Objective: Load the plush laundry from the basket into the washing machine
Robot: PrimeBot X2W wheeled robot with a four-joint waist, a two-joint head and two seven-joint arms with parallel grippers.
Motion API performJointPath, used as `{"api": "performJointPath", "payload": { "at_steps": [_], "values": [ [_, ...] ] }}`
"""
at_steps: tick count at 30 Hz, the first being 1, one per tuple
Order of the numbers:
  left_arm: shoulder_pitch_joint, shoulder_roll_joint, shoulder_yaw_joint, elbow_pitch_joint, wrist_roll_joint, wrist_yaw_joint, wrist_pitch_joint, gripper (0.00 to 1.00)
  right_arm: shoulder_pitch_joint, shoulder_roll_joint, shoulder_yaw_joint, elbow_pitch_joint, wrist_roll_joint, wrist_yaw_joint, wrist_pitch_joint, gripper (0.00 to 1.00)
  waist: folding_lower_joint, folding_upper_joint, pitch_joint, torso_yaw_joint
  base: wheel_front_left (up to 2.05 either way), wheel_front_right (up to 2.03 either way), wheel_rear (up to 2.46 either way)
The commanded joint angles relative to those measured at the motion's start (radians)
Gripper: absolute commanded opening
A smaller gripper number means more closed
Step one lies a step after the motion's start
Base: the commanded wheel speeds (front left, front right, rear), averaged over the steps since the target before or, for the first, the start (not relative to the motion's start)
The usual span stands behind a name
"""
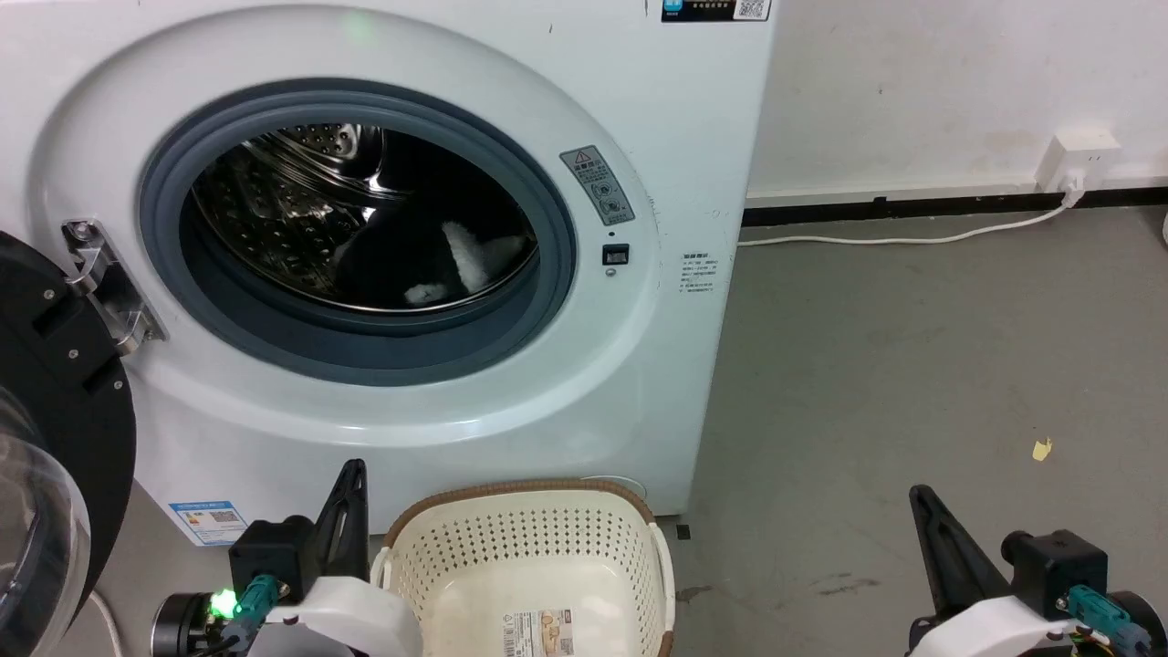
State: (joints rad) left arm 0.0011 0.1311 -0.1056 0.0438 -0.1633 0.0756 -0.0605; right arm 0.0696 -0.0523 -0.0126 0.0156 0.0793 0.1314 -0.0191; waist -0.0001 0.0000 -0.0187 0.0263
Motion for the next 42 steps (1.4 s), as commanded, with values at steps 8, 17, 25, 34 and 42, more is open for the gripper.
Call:
{"api": "performJointPath", "payload": {
  "at_steps": [8,17,25,34,42],
  "values": [
    [-0.001,-0.021,0.027,-0.013,0.041,-0.021,0.015,0.0,-0.032,0.001,0.004,-0.008,-0.019,-0.001,0.007,0.0,0.0001,0.0,0.004,-0.005,0.0,0.0,0.0],
    [-0.001,-0.037,0.048,-0.021,0.074,-0.036,0.027,0.0,-0.042,0.002,0.006,-0.01,-0.035,-0.001,0.01,0.0,0.0001,0.0,0.008,-0.011,0.0,0.0,0.0],
    [-0.001,-0.053,0.069,-0.029,0.106,-0.05,0.039,0.0,-0.052,0.002,0.009,-0.012,-0.051,-0.001,0.013,0.0,0.0001,0.0,0.012,-0.016,0.0,0.0,0.0],
    [-0.001,-0.076,0.099,-0.041,0.153,-0.071,0.057,0.0,-0.066,0.002,0.012,-0.015,-0.074,-0.001,0.018,0.0,0.0001,0.0,0.017,-0.024,0.0,0.0,0.0],
    [-0.001,-0.081,0.106,-0.044,0.163,-0.076,0.06,0.0,-0.07,0.002,0.013,-0.016,-0.079,-0.001,0.019,0.0,0.0001,0.0,0.019,-0.026,0.0,0.0,0.0]
  ]
}}
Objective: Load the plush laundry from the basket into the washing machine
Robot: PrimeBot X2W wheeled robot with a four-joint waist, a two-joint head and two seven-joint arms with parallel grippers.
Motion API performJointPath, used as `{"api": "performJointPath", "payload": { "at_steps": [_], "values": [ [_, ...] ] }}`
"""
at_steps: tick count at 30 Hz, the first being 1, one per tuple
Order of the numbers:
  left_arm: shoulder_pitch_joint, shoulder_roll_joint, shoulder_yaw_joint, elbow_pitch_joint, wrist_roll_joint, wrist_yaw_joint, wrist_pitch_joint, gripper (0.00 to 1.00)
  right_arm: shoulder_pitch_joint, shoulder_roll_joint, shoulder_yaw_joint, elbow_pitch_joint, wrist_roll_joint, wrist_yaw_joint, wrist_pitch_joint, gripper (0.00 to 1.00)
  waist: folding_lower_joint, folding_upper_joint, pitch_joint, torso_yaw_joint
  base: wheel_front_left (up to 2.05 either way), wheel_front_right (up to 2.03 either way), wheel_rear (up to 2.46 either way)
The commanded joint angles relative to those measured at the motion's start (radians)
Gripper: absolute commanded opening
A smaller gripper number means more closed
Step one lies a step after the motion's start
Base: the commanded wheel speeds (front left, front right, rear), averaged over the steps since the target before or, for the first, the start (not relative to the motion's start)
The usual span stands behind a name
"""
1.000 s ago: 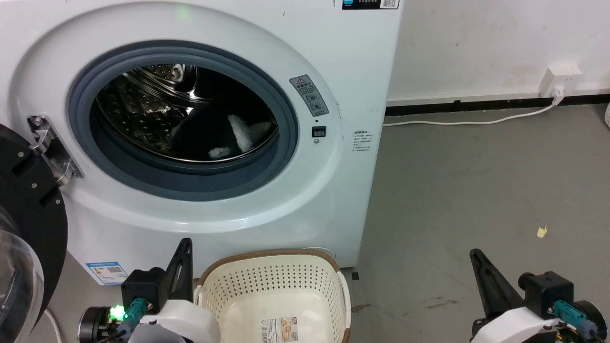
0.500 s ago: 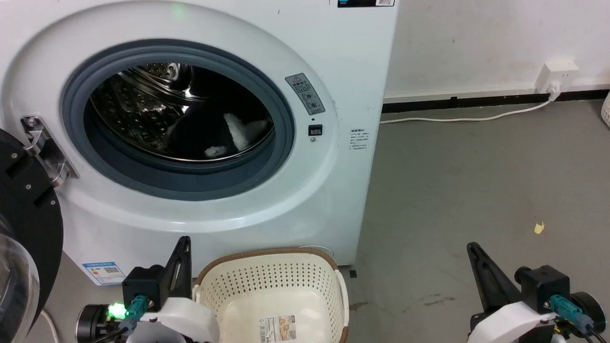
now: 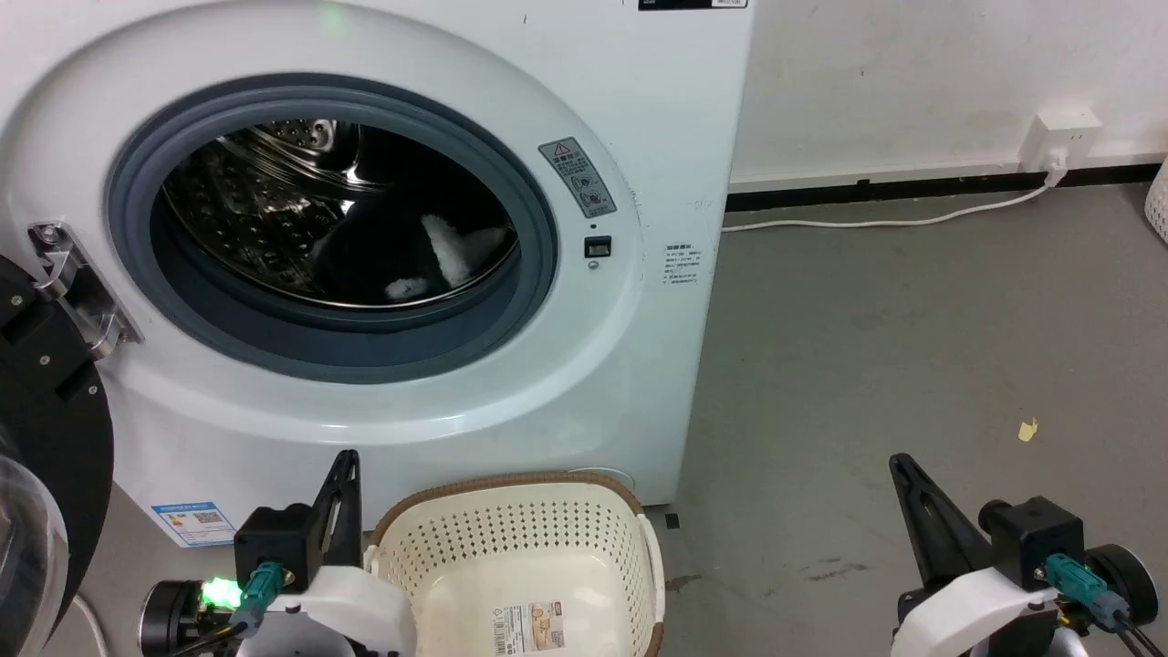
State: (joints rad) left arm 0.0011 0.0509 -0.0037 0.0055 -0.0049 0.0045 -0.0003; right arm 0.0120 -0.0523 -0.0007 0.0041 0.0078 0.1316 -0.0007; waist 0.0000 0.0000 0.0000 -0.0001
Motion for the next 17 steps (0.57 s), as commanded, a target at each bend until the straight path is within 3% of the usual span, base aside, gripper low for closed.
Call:
{"api": "performJointPath", "payload": {
  "at_steps": [1,17],
  "values": [
    [-0.001,-0.001,0.004,-0.005,0.005,-0.005,0.0,0.0,-0.012,0.002,0.001,-0.004,-0.008,-0.001,0.001,0.0,0.0,0.0,0.0,0.0,0.0,0.0,0.0],
    [-0.001,-0.001,0.004,-0.005,0.005,-0.005,0.0,0.0,-0.012,0.002,0.001,-0.004,-0.008,-0.001,0.001,0.0,0.0,0.0,0.0,0.0,0.0,0.0,0.0]
  ]
}}
